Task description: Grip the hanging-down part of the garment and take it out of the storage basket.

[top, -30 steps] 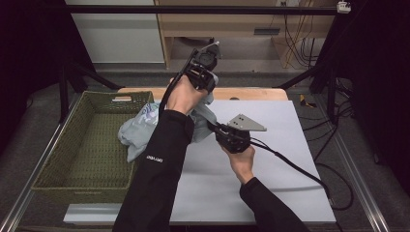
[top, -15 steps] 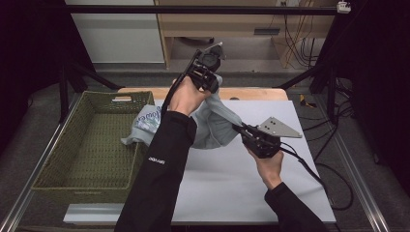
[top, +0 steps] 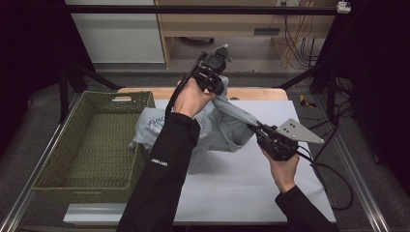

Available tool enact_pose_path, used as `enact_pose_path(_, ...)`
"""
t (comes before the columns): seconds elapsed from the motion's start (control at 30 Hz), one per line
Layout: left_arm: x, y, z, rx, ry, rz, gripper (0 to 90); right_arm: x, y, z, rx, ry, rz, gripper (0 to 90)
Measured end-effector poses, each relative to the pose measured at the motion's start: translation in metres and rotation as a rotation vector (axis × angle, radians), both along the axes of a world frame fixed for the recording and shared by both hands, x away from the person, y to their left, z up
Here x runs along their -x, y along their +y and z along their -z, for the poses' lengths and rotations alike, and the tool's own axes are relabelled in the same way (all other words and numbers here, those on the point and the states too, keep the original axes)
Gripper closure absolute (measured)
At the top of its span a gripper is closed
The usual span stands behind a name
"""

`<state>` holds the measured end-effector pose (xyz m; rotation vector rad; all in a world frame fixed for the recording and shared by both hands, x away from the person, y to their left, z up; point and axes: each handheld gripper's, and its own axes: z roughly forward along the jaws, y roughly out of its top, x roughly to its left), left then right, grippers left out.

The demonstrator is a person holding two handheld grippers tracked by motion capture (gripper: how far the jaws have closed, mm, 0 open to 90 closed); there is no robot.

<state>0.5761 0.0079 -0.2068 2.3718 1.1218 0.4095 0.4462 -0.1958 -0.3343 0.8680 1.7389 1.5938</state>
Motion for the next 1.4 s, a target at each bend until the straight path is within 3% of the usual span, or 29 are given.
enact_pose_path(0.1, 0.001, -0.003, -0.001, 0.005, 0.002, 0.009, 78.8, 0.003, -0.002, -0.003, 0.020, -0.020, 0.007, 86.2)
enact_pose_path(0.27, 0.005, -0.010, -0.003, 0.002, -0.002, 0.025, 78.8, 0.011, -0.011, -0.012, -0.008, -0.051, 0.019, 86.1)
enact_pose_path(0.57, 0.008, -0.011, -0.006, 0.011, -0.005, 0.027, 78.8, 0.015, -0.012, -0.021, -0.032, -0.080, 0.031, 86.0)
enact_pose_path(0.6, 0.008, -0.011, -0.006, 0.013, -0.005, 0.027, 78.8, 0.015, -0.012, -0.022, -0.029, -0.101, 0.038, 85.9)
enact_pose_path(0.8, 0.006, -0.012, -0.001, -0.001, 0.001, 0.020, 78.8, 0.011, -0.010, -0.014, -0.011, -0.052, -0.001, 82.5)
enact_pose_path(0.9, 0.005, -0.012, 0.002, -0.004, 0.002, 0.022, 78.8, 0.008, -0.011, 0.003, -0.012, -0.017, -0.024, 65.2)
enact_pose_path(0.93, 0.005, -0.012, 0.002, -0.004, 0.002, 0.022, 78.8, 0.008, -0.011, 0.003, -0.012, -0.017, -0.024, 65.2)
enact_pose_path(0.97, 0.004, -0.012, 0.002, -0.003, 0.000, 0.019, 78.8, 0.008, -0.013, 0.011, -0.001, -0.007, -0.031, 51.9)
enact_pose_path(1.07, 0.004, -0.013, 0.004, -0.002, -0.002, 0.018, 78.8, 0.010, -0.017, 0.019, -0.007, 0.011, -0.053, 28.4)
enact_pose_path(1.13, 0.004, -0.014, 0.005, -0.006, -0.001, 0.028, 78.8, 0.011, -0.019, 0.020, 0.003, 0.005, -0.048, 24.0)
enact_pose_path(1.17, 0.004, -0.013, 0.006, -0.003, 0.001, 0.030, 78.8, 0.013, -0.021, 0.022, 0.001, -0.002, -0.042, 17.7)
enact_pose_path(1.23, 0.003, -0.013, 0.006, -0.004, 0.003, 0.030, 78.8, 0.013, -0.030, 0.023, -0.031, 0.028, -0.036, 8.8)
enact_pose_path(1.4, 0.006, -0.012, 0.008, 0.003, -0.002, 0.042, 78.8, 0.016, -0.041, 0.028, -0.066, 0.020, 0.023, 1.5)
